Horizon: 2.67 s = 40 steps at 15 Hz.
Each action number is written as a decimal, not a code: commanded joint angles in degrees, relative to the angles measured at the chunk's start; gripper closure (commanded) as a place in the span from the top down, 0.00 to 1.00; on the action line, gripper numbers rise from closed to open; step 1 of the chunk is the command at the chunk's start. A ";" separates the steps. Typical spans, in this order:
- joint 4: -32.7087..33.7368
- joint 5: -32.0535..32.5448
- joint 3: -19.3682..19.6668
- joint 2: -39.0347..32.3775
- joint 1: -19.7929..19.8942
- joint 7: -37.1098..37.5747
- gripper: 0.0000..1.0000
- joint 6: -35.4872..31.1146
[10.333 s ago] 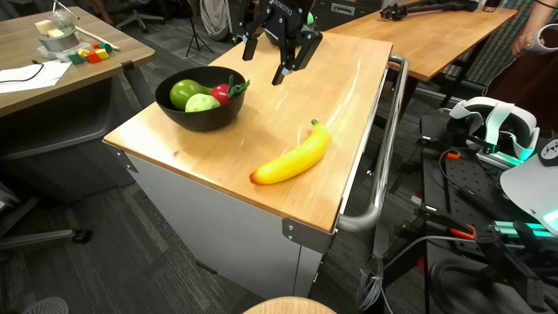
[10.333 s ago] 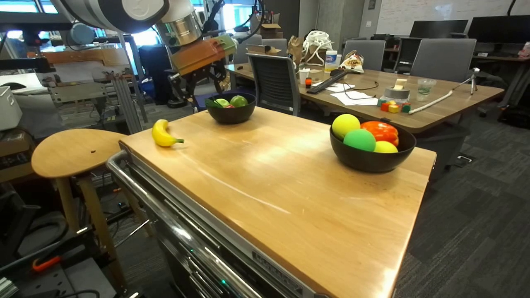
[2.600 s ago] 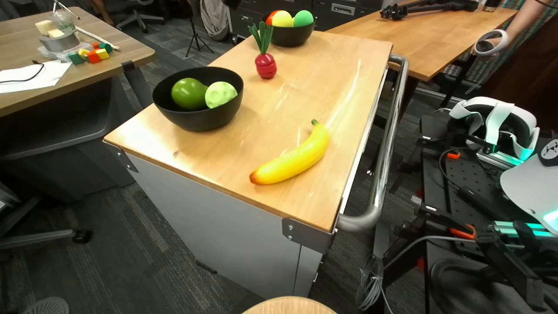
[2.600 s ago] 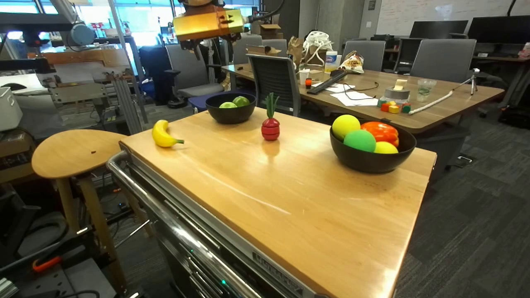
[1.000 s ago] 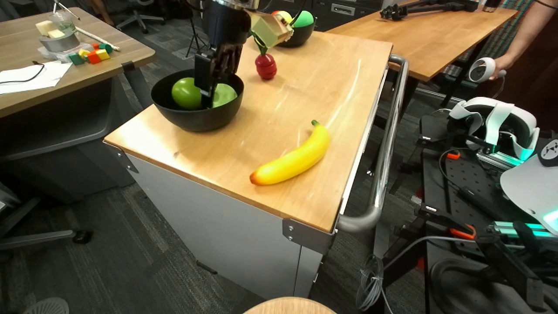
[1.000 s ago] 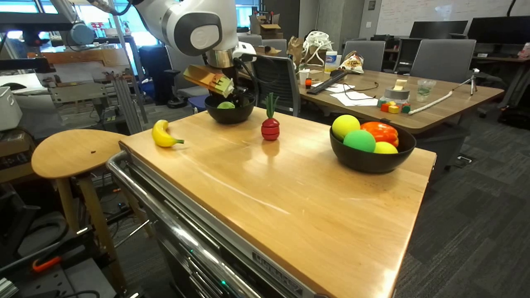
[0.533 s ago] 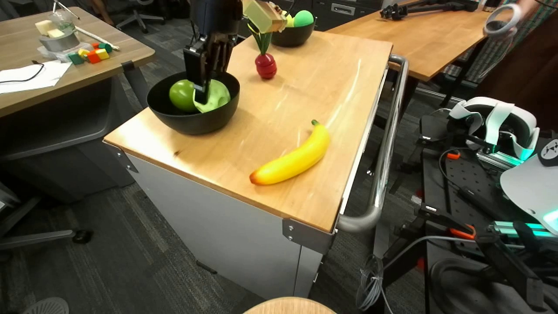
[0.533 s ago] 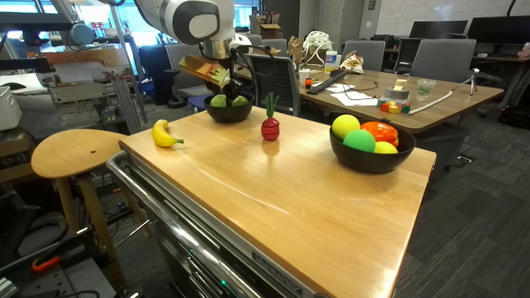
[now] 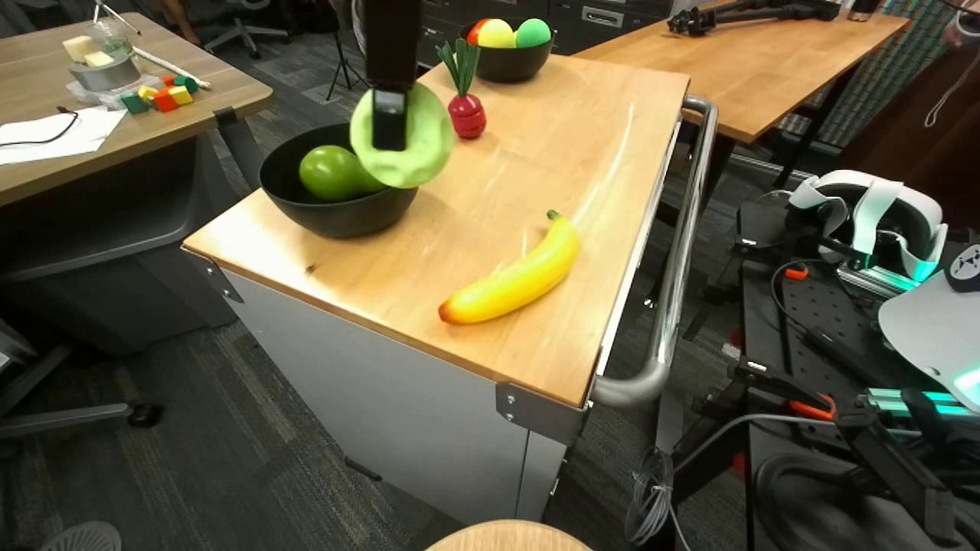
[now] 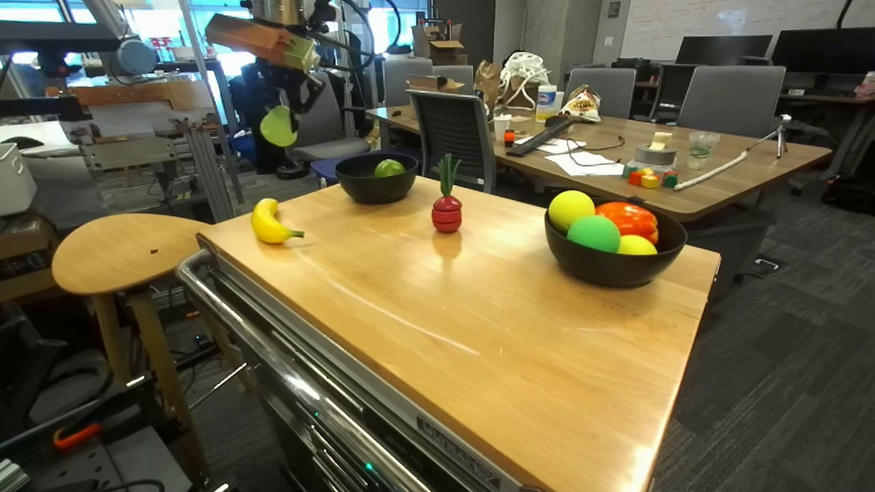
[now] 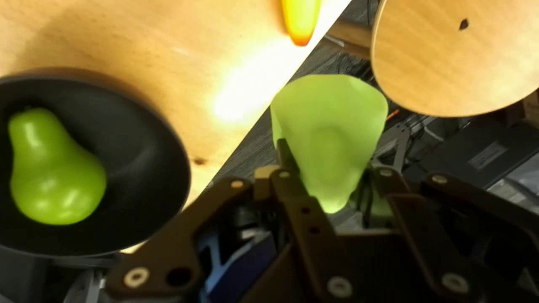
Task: Take the fruits and vegetables out of the bowls and put them on the table
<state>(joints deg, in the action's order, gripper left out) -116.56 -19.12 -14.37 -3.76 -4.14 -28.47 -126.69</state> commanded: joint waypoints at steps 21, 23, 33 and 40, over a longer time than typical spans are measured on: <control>-12.46 9.61 9.62 10.97 -4.49 -23.35 1.00 -17.59; -9.51 10.03 9.99 7.40 -4.06 -22.69 1.00 -22.01; 2.33 10.86 8.81 -9.79 0.20 -20.86 1.00 -26.31; 8.57 15.73 8.05 -18.59 1.32 -18.98 0.99 -26.63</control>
<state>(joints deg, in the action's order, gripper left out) -112.42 -6.51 -5.04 -18.46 -3.58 -49.69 -152.46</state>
